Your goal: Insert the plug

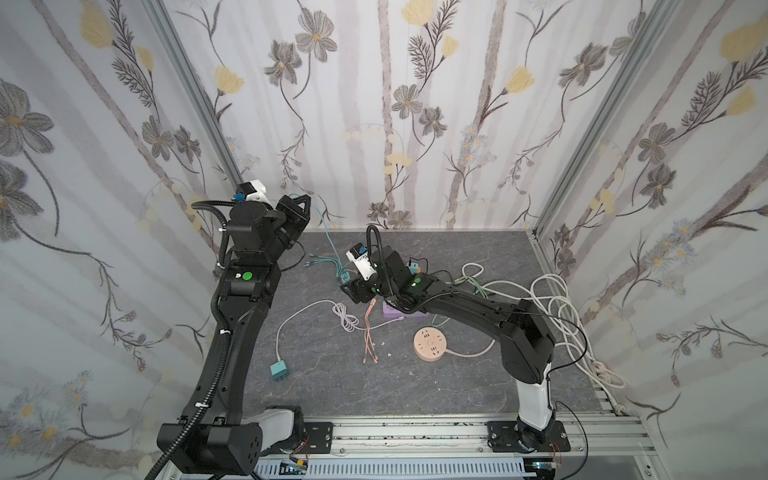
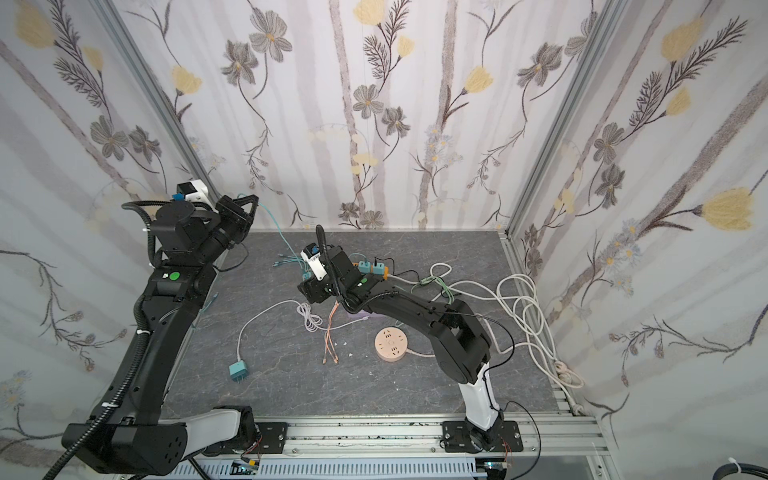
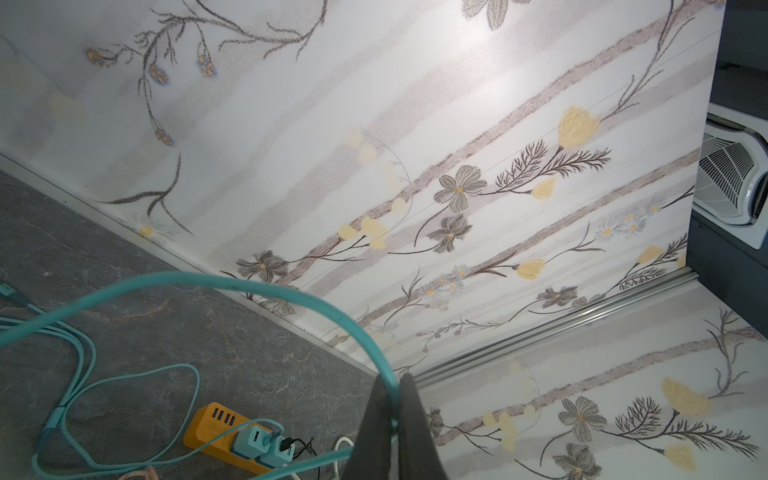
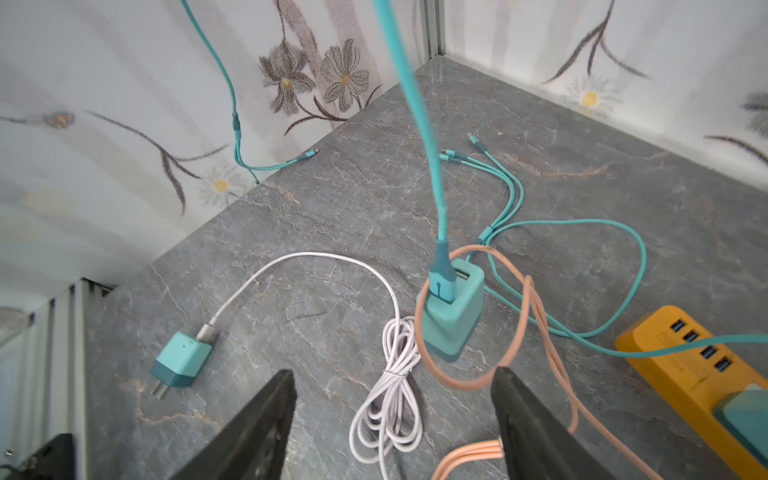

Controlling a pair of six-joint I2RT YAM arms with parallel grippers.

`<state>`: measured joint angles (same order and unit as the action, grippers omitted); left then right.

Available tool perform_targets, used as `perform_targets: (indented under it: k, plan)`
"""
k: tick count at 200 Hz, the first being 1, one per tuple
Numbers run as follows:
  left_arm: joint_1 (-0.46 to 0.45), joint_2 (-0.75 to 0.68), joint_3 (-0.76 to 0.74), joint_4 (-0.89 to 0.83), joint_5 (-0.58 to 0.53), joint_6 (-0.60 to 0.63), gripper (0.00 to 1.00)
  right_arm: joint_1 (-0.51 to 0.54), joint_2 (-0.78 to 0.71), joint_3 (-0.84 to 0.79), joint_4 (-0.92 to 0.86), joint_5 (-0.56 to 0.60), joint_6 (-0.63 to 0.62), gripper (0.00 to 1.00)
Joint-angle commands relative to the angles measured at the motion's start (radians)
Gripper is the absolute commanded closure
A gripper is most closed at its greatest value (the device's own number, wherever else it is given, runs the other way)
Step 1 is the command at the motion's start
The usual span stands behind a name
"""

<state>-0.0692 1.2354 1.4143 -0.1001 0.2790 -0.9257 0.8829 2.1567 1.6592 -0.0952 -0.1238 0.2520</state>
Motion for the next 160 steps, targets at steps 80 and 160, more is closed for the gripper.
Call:
perform_targets:
  k: [80, 160]
  plan:
    - [-0.026, 0.021, -0.006, 0.106, 0.0, -0.042, 1.0, -0.047, 0.041, 0.033, 0.106, -0.095, 0.196, 0.18]
    - [-0.047, 0.021, 0.014, 0.094, 0.009, -0.034, 1.0, -0.036, 0.211, 0.268, 0.052, 0.033, 0.023, 0.31]
